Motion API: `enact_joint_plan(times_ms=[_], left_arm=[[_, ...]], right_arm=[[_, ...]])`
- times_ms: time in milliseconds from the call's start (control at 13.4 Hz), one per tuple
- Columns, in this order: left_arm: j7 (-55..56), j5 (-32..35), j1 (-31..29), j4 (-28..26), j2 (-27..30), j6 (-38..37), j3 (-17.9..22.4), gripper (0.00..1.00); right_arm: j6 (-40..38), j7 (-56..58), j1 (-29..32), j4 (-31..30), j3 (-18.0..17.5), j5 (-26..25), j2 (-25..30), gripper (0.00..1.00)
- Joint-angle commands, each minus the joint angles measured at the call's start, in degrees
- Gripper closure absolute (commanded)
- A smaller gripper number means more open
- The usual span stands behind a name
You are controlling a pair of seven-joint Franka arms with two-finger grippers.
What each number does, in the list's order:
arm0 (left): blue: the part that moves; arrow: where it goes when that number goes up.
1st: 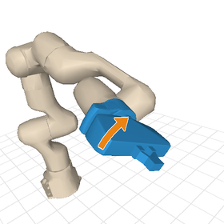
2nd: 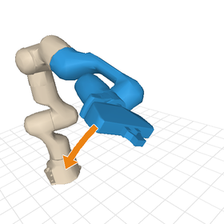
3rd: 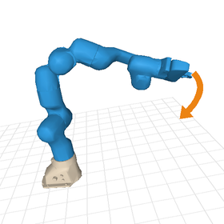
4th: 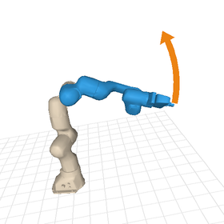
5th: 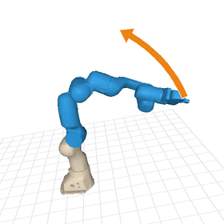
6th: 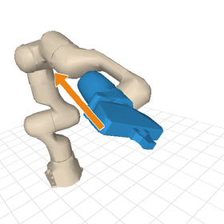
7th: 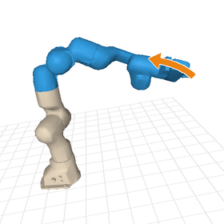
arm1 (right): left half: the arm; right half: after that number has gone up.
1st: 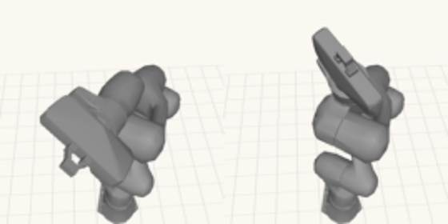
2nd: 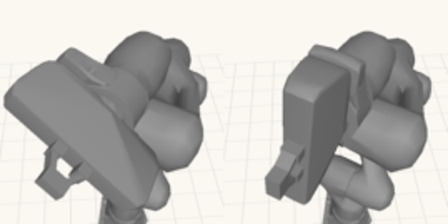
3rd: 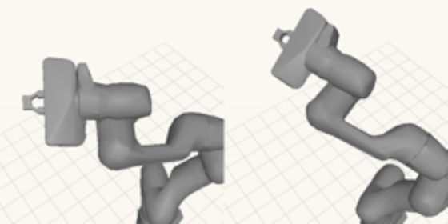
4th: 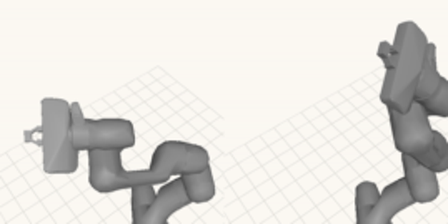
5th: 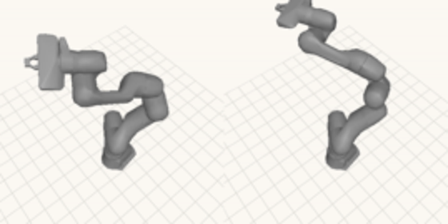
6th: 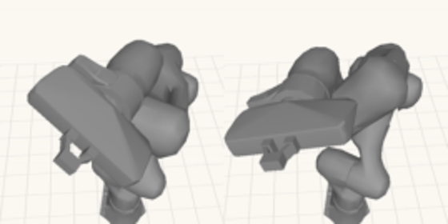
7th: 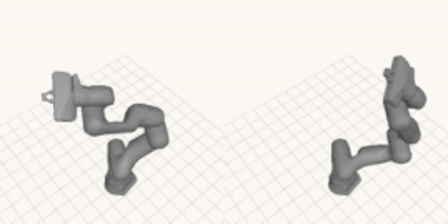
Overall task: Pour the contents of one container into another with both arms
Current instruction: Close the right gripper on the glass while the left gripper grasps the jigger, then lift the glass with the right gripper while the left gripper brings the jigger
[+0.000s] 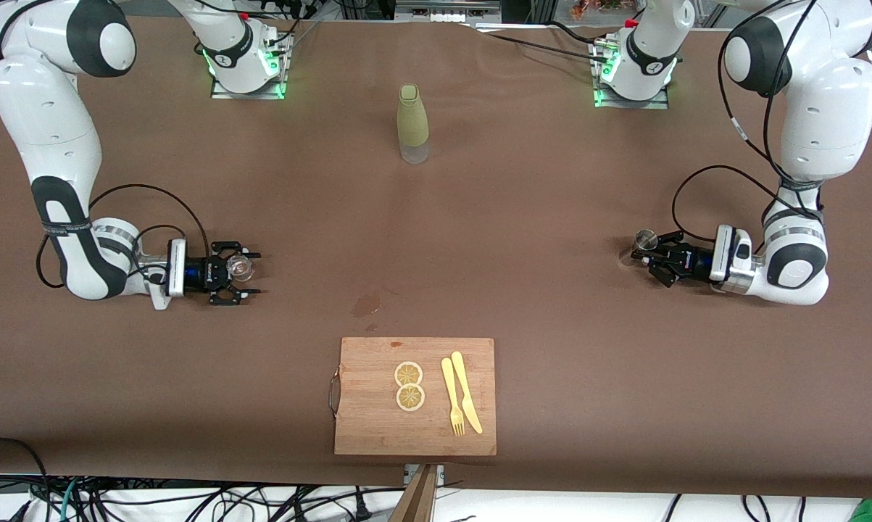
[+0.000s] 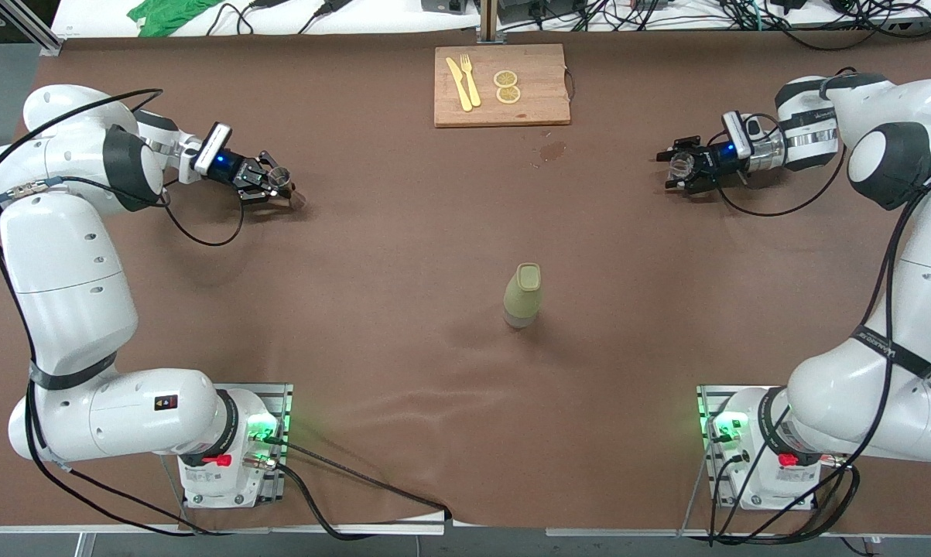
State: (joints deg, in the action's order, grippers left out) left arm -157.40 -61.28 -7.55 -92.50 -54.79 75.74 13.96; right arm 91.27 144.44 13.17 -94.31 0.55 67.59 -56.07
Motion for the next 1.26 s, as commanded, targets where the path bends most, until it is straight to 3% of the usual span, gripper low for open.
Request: enact_joint_plan(times_ms=[0,372,818,1190], left_arm=[[-8.6,-0.4,0.7,-0.1,-0.8,-0.3,0.7,1.0],[-8.8,-0.3,0.3,-0.1,-1.0,-0.5,0.8,1.0],[-6.4,-0.3,0.0,0.5,0.5,-5.2,1.5,1.0],[2.0,-0.2,0.3,0.5,4.2,-4.9,1.0,1.0]], right_arm=[[-2.2,0.9,-0.1,0.3,-0.2,1.2,-0.8,0.16],[-4.4,0.9,0.1,0.4,0.1,1.2,-0.8,0.3],[-3.7,0.8,0.1,0.4,1.1,1.1,-0.9,0.33],[-3.6,0.9,0.1,0.6,1.7,1.1,-0.9,0.63]])
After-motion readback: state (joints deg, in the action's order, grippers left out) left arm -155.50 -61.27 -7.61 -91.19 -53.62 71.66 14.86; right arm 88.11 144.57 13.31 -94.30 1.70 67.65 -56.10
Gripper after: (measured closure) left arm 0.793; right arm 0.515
